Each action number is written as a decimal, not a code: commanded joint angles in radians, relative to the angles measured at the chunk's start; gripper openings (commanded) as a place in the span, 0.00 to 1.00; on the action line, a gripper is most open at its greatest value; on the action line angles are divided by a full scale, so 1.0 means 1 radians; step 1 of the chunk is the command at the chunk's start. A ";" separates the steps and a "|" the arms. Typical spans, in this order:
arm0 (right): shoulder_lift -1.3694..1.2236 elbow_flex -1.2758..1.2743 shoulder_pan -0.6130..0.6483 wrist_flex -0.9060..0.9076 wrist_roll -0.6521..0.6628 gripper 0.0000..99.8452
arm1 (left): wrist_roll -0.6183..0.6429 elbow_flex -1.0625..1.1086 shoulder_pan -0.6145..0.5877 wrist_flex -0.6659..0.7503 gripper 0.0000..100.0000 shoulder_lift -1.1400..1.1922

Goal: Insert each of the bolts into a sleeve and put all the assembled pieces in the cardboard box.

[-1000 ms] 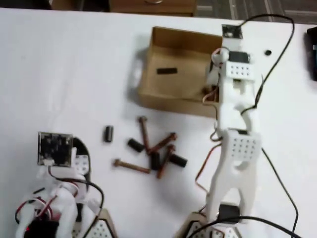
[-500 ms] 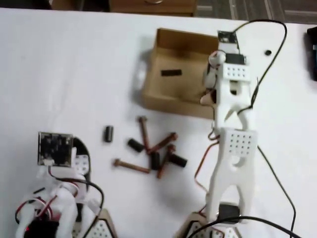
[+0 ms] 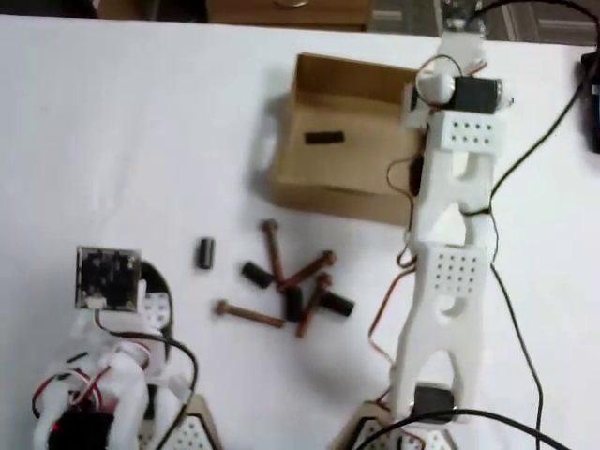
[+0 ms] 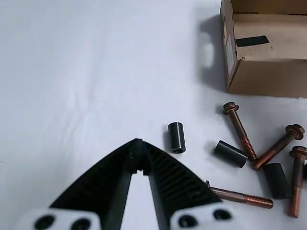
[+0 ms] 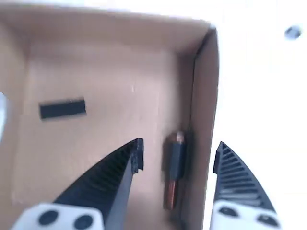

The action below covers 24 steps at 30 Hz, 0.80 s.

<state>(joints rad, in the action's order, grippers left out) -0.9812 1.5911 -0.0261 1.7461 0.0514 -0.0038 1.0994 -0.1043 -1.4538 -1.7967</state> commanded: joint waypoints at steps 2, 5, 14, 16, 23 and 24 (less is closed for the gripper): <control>0.182 0.018 0.030 0.024 0.005 0.23 | -0.006 0.001 0.003 0.002 0.02 -0.025; 0.340 -0.103 0.058 0.024 0.005 0.23 | -0.006 0.002 0.003 0.002 0.02 -0.025; 0.875 -0.562 0.094 0.022 -0.002 0.23 | -0.006 0.005 0.003 0.002 0.02 -0.025; 0.987 -0.660 0.094 0.022 0.003 0.23 | -0.006 0.005 0.003 0.002 0.02 -0.025; 1.389 -1.123 0.134 0.022 0.054 0.23 | -0.008 0.028 0.002 0.006 0.02 -0.025; 1.446 -1.185 0.134 0.021 0.097 0.23 | -0.008 0.028 0.002 0.002 0.02 -0.025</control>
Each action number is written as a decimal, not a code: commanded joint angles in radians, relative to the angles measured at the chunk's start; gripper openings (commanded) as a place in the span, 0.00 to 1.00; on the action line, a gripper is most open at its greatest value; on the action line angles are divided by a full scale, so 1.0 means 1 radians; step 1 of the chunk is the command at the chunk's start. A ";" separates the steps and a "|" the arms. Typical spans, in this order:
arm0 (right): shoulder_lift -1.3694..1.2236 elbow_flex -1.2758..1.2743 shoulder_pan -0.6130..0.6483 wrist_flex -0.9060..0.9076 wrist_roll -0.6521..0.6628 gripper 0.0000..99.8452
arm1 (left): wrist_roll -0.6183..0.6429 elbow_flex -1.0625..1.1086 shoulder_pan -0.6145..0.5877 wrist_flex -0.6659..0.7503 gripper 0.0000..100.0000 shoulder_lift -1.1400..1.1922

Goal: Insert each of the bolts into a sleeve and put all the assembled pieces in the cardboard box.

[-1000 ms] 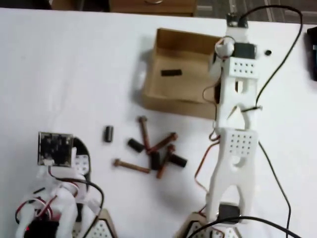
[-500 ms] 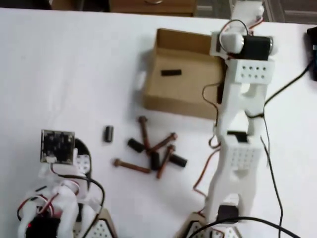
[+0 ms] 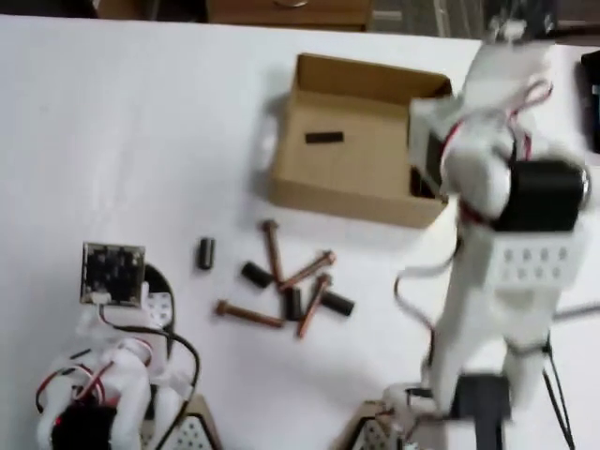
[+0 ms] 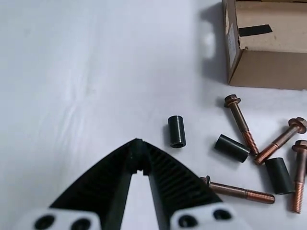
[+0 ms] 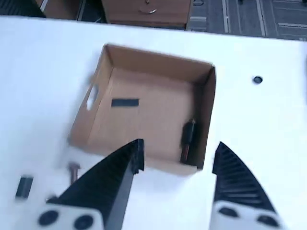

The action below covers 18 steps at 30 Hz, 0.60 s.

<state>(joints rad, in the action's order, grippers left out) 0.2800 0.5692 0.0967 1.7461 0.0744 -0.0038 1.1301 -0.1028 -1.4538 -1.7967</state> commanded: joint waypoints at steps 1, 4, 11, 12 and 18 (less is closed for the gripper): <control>0.242 -0.216 0.019 0.021 0.112 0.23 | -0.009 -0.001 0.000 0.002 0.02 -0.025; 0.394 -0.353 0.038 0.021 0.167 0.23 | -0.009 0.002 0.000 0.002 0.02 -0.025; 0.684 -0.736 0.125 0.021 0.321 0.23 | -0.008 0.005 0.000 0.005 0.02 -0.025; 0.723 -0.787 0.154 0.021 0.328 0.23 | -0.008 0.005 0.000 0.005 0.02 -0.025; 0.911 -1.002 0.354 0.021 0.328 0.23 | -0.006 0.005 0.000 0.006 0.02 -0.025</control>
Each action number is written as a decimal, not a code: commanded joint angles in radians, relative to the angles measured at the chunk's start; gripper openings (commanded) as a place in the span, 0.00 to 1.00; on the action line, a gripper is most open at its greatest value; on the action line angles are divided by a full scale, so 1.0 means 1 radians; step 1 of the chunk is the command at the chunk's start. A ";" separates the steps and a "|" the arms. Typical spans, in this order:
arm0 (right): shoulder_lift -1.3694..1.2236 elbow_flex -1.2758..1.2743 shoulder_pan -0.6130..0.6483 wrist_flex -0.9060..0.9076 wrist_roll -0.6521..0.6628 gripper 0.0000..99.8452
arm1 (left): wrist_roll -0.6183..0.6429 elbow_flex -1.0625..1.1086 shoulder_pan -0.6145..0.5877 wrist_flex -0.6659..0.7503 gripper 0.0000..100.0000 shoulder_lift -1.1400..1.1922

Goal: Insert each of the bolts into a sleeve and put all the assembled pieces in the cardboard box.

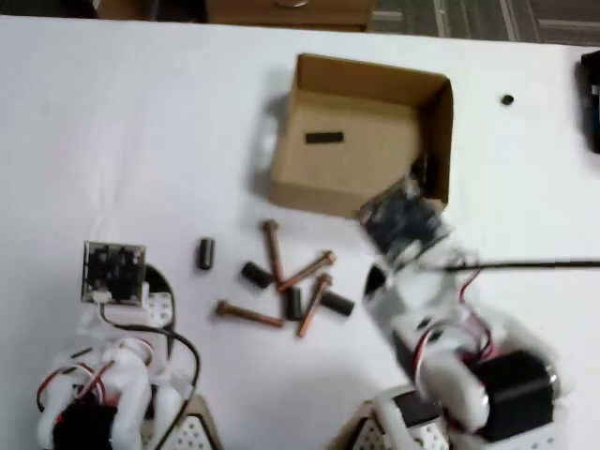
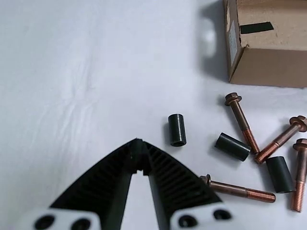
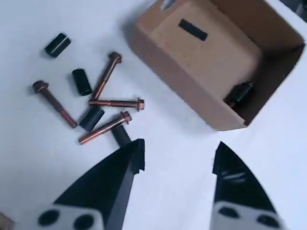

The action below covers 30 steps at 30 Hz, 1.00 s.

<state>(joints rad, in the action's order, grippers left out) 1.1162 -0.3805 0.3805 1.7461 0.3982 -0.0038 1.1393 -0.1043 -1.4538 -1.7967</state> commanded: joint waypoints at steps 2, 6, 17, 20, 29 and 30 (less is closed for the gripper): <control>0.101 -0.101 0.105 0.022 0.005 0.23 | -0.006 -0.004 0.002 0.006 0.02 -0.025; 0.102 -0.199 0.124 0.022 -0.023 0.23 | -0.006 -0.004 0.002 0.006 0.02 -0.025; 0.101 -0.235 0.143 0.022 0.091 0.23 | -0.006 -0.004 0.002 0.003 0.02 -0.025; 0.079 -0.282 0.154 0.021 0.178 0.23 | -0.006 -0.004 0.002 0.002 0.02 -0.025; -0.305 -0.287 0.137 -0.035 0.540 0.23 | -0.006 -0.004 0.002 0.002 0.02 -0.025; -0.352 -0.287 0.124 -0.064 0.559 0.23 | -0.006 -0.004 0.002 0.002 0.02 -0.025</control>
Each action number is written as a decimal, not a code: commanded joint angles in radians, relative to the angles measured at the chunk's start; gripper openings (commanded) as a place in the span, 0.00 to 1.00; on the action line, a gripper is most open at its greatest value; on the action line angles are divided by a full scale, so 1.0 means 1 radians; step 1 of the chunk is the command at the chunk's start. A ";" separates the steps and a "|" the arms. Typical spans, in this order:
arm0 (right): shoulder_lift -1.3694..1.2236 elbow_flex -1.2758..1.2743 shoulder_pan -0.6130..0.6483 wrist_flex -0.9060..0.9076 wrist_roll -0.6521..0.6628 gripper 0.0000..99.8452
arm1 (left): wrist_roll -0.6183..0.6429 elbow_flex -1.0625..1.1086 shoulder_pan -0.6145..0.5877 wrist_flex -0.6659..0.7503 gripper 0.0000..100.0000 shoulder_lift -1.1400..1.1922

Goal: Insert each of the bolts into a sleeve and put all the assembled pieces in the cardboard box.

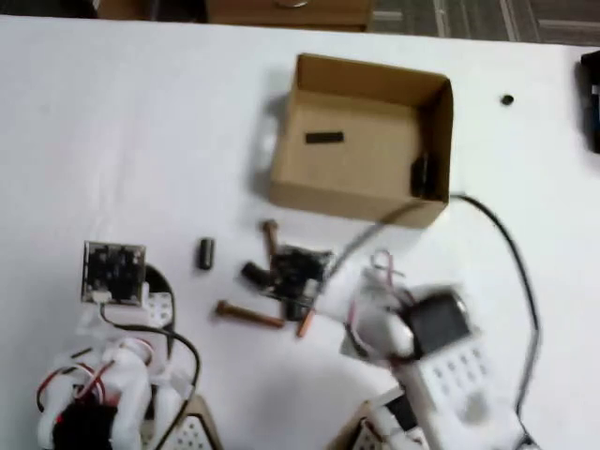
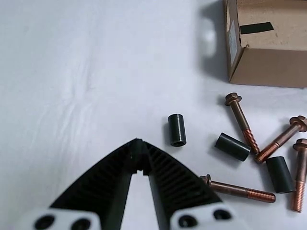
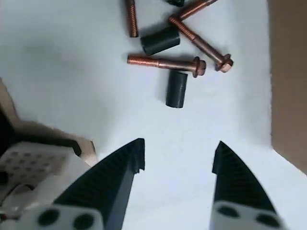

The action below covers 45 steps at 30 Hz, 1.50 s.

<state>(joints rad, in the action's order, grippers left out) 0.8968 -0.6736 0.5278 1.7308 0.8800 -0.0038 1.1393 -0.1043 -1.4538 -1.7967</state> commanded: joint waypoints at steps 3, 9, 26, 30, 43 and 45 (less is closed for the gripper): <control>-0.251 0.003 -0.067 -0.166 0.130 0.23 | -0.006 -0.004 0.002 0.002 0.02 -0.025; -0.429 0.002 -0.114 -0.369 0.172 0.23 | -0.006 -0.004 0.002 0.002 0.02 -0.025; -0.559 -0.189 -0.108 -0.590 0.011 0.23 | -0.006 -0.002 0.002 0.006 0.02 -0.025; -0.564 -0.204 -0.079 -0.604 0.009 0.23 | -0.006 -0.002 0.002 0.006 0.02 -0.025; -0.572 -0.282 0.024 -0.710 -0.120 0.23 | -0.006 -0.004 0.002 0.006 0.02 -0.025; -0.570 -0.292 0.005 -0.723 -0.118 0.23 | -0.006 -0.004 0.002 0.006 0.02 -0.025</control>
<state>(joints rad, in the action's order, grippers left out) 0.3245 -0.9636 0.5462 1.0249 0.7679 -0.0038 1.1393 -0.1059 -1.4538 -1.7967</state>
